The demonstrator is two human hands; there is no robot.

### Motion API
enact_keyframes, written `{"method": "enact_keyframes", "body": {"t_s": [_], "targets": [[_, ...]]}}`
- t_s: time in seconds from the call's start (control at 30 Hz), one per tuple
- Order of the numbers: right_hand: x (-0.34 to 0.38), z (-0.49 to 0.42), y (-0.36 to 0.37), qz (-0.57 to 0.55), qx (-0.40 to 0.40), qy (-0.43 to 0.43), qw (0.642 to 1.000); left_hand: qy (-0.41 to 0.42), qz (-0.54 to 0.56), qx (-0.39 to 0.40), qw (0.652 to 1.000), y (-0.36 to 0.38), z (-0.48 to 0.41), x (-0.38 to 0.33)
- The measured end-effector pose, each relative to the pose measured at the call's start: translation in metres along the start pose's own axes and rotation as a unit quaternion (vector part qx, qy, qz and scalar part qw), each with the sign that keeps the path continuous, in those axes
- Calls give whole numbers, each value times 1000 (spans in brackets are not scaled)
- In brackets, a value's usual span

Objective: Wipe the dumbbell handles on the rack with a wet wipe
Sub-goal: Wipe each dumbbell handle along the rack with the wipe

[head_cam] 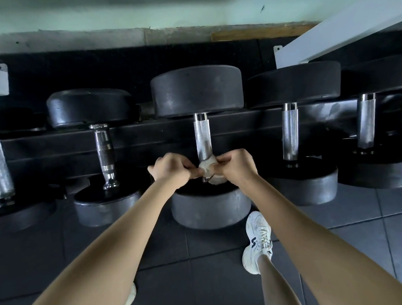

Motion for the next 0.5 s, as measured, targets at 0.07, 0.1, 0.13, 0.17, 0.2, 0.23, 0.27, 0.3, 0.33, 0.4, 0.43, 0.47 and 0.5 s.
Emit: {"method": "enact_keyframes", "body": {"t_s": [0.07, 0.1, 0.13, 0.17, 0.2, 0.23, 0.27, 0.3, 0.33, 0.4, 0.43, 0.47, 0.5], "targets": [[1, 14, -5, -77, -78, -9, 994, 8, 116, -47, 992, -5, 10, 2], [2, 20, -6, -97, -116, -15, 988, 26, 168, -93, 981, -8, 18, 3], [4, 24, -5, -107, -146, -16, 983, 48, 203, -142, 968, -12, 28, 4], [7, 26, -3, -112, -161, -12, 981, 72, 230, -177, 954, -14, 37, 4], [12, 26, 0, -118, -157, -5, 981, 98, 254, -195, 942, -16, 44, 3], [17, 24, 4, -129, -128, 1, 983, 117, 271, -198, 935, -16, 48, 1], [23, 24, 8, -139, -81, 5, 987, 122, 280, -188, 934, -14, 50, -2], [28, 24, 12, -144, -34, 5, 989, 114, 282, -172, 937, -11, 48, -4], [32, 25, 14, -150, 0, 1, 989, 98, 285, -153, 941, -8, 46, -7], [34, 29, 11, -157, 20, -13, 987, 61, 301, -126, 943, -1, 39, -11], [33, 29, 8, -160, 11, -21, 987, 44, 313, -122, 941, 3, 36, -13], [29, 26, 7, -159, -5, -26, 987, 30, 328, -113, 937, 7, 32, -15], [25, 23, 7, -155, -22, -25, 987, 16, 351, -104, 930, 11, 30, -17]]}}
Point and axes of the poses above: each hand's wrist, its own z-axis away from the middle knuckle, its own y-axis out of the palm, x = y × z, the point moved 2 cm from there along -z, towards the middle knuckle, and after that the axes turned 1 degree about y, right-handed, at the moved point
